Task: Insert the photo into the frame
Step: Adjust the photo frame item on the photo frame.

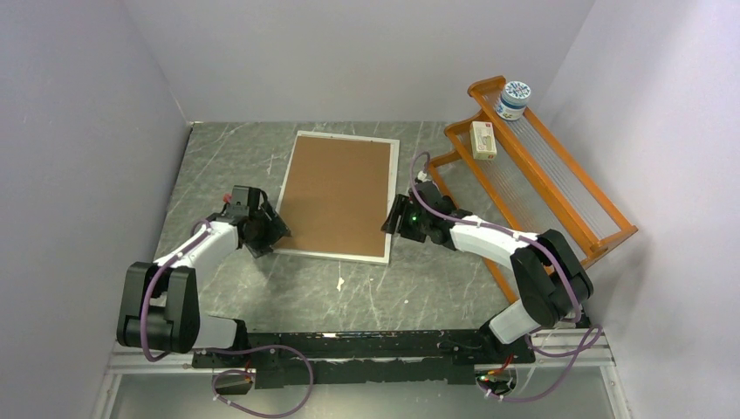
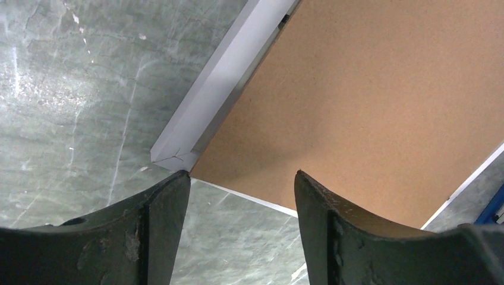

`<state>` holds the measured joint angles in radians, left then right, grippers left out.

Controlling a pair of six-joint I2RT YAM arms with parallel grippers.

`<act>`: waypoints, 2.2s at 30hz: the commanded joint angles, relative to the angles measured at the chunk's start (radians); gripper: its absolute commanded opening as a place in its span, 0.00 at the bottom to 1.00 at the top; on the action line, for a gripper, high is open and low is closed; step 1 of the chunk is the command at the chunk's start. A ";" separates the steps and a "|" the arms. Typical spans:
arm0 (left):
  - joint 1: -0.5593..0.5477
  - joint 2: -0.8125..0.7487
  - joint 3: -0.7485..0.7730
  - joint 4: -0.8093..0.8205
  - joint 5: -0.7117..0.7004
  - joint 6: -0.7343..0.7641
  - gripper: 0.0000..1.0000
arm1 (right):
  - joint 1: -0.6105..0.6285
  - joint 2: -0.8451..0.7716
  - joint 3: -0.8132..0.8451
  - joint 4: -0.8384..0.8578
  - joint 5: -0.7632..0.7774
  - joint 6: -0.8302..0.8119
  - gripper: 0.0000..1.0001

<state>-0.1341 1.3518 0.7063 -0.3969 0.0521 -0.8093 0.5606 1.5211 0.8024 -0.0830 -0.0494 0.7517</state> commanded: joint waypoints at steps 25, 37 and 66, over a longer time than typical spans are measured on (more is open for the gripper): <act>0.005 -0.031 -0.050 0.351 0.088 0.143 0.51 | -0.018 0.003 -0.035 0.032 0.016 0.011 0.63; 0.022 -0.005 0.012 0.166 -0.020 0.185 0.81 | -0.017 0.008 -0.033 0.000 0.048 -0.007 0.64; 0.055 0.377 0.272 0.313 0.304 0.291 0.47 | -0.093 0.122 -0.034 0.141 -0.166 0.013 0.65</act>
<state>-0.0731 1.7077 0.9646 -0.1387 0.2626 -0.5121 0.4747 1.6245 0.7731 0.0101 -0.1799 0.7670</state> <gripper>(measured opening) 0.483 0.644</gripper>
